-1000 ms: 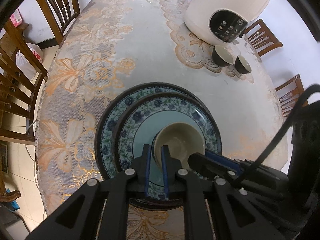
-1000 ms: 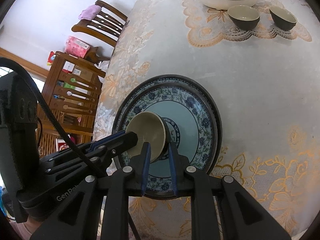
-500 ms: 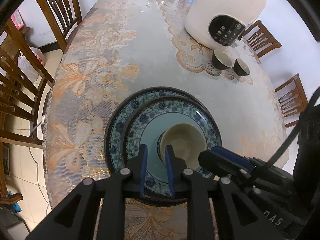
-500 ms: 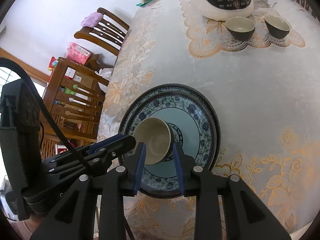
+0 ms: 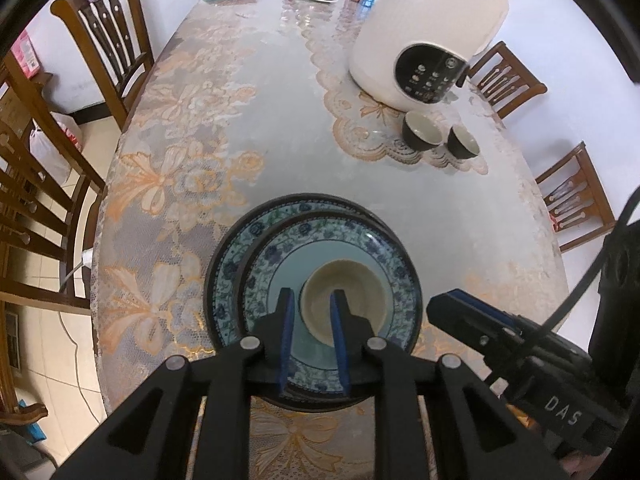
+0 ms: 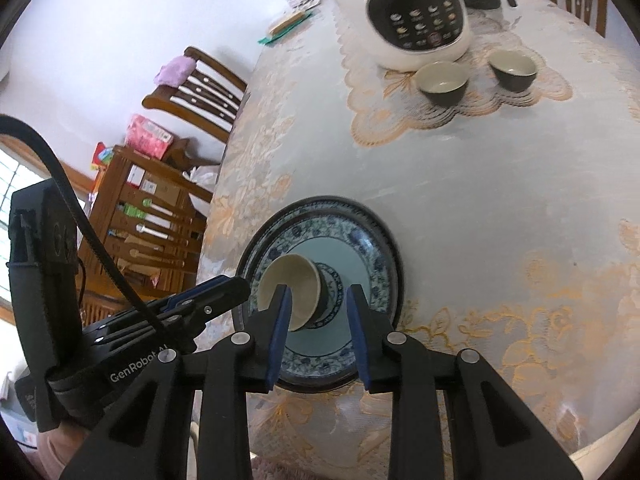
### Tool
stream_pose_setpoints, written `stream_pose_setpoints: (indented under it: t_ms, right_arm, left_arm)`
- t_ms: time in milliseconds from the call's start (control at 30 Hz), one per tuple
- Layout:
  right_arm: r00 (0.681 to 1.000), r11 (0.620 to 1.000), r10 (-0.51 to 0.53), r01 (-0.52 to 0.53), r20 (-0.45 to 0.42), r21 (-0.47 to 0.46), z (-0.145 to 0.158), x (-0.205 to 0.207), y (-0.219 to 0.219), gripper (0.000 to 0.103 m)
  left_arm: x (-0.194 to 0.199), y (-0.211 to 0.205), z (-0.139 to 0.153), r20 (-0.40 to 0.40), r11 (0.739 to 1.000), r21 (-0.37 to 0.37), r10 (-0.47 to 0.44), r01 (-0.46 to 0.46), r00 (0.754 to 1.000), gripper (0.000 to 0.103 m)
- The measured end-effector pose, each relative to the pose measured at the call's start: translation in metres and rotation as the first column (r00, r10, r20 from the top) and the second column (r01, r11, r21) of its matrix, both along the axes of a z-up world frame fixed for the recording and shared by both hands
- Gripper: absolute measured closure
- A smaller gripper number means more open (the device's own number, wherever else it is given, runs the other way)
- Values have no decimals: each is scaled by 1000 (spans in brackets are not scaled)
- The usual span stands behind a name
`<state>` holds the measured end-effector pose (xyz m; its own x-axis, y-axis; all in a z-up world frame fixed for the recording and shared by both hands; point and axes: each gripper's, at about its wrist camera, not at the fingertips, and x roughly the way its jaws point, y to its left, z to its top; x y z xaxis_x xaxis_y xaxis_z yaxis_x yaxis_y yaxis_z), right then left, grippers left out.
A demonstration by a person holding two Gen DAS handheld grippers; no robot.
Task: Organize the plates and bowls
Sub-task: 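Lower the bowl onto the plate stack and open both tools, then move both tools back to the remaining bowls by the cooker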
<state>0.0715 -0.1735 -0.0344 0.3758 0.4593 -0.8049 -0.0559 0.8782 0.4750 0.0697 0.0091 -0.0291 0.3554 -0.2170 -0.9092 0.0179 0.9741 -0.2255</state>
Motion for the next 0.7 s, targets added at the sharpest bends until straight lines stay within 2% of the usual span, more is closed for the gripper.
stream_pose_setpoints:
  t_ms: [300,700]
  right_arm:
    - [997,997,-74,74,20,10,11,4,-33,73]
    - [996,996,-87,88,36,-9,15,28,-73,73]
  left_arm:
    - [14,-19,9,13,1000,-1,-26,26,1000,85]
    - [47,-53,13,15,1000,0,-26,26,1000,85]
